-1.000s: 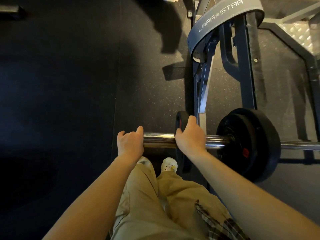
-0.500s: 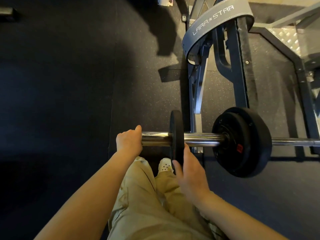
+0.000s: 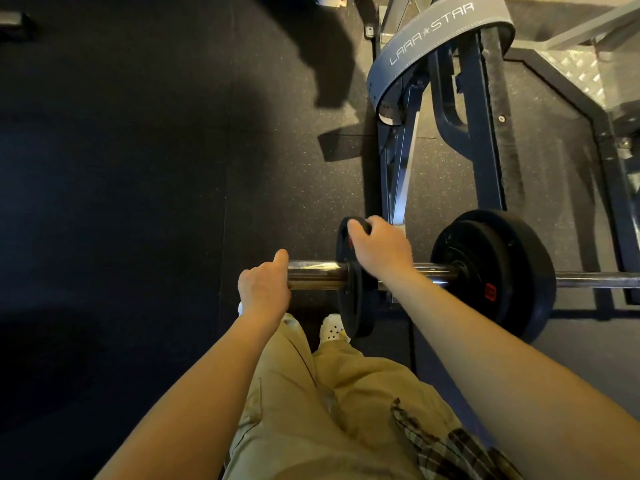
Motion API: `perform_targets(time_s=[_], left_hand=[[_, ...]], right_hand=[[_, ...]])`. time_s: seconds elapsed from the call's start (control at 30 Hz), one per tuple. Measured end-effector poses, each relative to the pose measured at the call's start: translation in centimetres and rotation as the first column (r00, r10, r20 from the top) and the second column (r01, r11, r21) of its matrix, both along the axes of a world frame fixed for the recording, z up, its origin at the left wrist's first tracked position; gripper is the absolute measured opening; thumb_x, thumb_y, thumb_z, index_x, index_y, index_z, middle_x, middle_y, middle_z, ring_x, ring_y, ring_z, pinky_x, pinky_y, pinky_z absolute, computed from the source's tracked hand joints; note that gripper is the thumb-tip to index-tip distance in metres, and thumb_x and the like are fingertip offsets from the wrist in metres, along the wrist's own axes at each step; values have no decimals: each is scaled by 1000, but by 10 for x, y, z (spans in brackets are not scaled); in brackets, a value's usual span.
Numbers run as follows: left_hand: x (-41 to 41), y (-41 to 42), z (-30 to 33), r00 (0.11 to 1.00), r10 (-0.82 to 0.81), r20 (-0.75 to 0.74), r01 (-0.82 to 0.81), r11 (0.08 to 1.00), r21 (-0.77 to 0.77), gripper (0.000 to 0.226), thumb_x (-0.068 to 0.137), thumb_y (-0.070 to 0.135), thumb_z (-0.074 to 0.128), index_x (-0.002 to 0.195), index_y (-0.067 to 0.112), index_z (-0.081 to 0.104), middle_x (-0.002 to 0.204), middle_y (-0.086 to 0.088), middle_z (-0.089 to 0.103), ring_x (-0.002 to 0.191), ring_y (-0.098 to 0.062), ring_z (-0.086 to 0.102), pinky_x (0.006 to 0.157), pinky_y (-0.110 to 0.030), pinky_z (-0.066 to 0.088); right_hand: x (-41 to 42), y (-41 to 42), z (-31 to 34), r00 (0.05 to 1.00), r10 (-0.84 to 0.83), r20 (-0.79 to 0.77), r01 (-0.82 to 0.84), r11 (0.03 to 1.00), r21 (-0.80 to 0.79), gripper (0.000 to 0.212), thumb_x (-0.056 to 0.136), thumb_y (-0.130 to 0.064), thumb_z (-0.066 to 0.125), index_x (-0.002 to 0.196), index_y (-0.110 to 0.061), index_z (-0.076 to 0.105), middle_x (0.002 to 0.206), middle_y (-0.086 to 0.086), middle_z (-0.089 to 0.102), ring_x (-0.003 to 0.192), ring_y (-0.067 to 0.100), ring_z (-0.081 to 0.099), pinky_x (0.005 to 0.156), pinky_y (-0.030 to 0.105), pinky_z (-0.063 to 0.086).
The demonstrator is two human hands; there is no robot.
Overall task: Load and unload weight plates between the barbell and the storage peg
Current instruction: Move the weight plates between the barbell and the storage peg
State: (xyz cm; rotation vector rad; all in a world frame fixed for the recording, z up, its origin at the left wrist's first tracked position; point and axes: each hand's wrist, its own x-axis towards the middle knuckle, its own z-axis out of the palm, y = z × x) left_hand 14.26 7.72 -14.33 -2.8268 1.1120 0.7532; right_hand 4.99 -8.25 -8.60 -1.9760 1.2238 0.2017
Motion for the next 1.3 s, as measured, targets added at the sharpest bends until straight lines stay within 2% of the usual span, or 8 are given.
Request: perform_targets(time_s=[0.17, 0.3, 0.47, 0.67, 0.77, 0.93, 1.17, 1.3], left_hand=[[8, -2, -3, 995, -96, -8, 96, 992, 82, 43, 91, 20, 63, 127, 21, 39, 92, 2, 64, 68, -11, 53, 65, -26, 41], [12, -6, -1, 993, -109, -35, 112, 987, 117, 49, 90, 19, 64, 131, 21, 36, 82, 5, 56, 70, -11, 53, 68, -26, 42], [15, -4, 5, 990, -134, -48, 138, 983, 119, 47, 90, 19, 64, 129, 21, 37, 80, 6, 51, 68, -10, 51, 67, -26, 39], [15, -5, 9, 986, -144, -78, 152, 983, 102, 45, 91, 19, 62, 128, 20, 37, 92, 0, 59, 68, -12, 48, 65, -26, 41], [13, -5, 9, 990, -116, -77, 123, 989, 84, 42, 91, 16, 62, 126, 19, 37, 82, 3, 48, 66, -11, 47, 65, -26, 41], [8, 0, 5, 997, -68, -47, 70, 997, 45, 34, 91, 17, 61, 118, 19, 40, 79, 4, 47, 62, -10, 45, 62, -25, 39], [7, 2, 9, 996, -59, -67, 60, 998, 13, 42, 89, 16, 64, 123, 19, 41, 91, 0, 60, 66, -10, 49, 63, -25, 43], [11, 0, 6, 993, -74, -97, 78, 996, 42, 45, 89, 16, 66, 125, 19, 39, 84, 3, 52, 67, -11, 52, 62, -26, 45]], right_hand=[[33, -15, 0, 947, -270, -174, 321, 784, 532, 58, 85, -45, 66, 131, -15, 47, 121, 10, 53, 113, 31, 51, 91, 38, 43], [37, -9, 2, 940, -290, -178, 340, 798, 497, 41, 81, -14, 63, 120, -8, 50, 114, 18, 52, 102, 30, 54, 90, 41, 49], [6, 33, 11, 916, -394, 72, 301, 796, 525, 68, 87, -6, 60, 145, -20, 28, 124, 4, 48, 109, 22, 50, 83, 33, 45], [-52, 100, 5, 944, -222, 245, 100, 898, 429, 97, 85, -3, 65, 151, -41, 5, 142, -16, 36, 131, -1, 32, 108, 22, 32], [-55, 117, 0, 951, -196, 241, 111, 939, 327, 93, 88, -11, 65, 152, -39, 4, 150, -19, 29, 132, -9, 21, 104, 10, 22], [-39, 103, 7, 980, -120, 160, 82, 970, 230, 85, 87, -11, 65, 154, -27, 13, 146, -5, 43, 137, 13, 37, 113, 37, 36], [33, 43, 22, 991, -107, -79, 126, 943, 309, 63, 91, -23, 57, 147, -10, 31, 141, 12, 45, 127, 29, 45, 103, 41, 43], [59, 28, 26, 950, -270, -154, 311, 839, 447, 30, 88, -16, 56, 117, -7, 51, 103, 12, 51, 100, 27, 52, 91, 37, 47]])
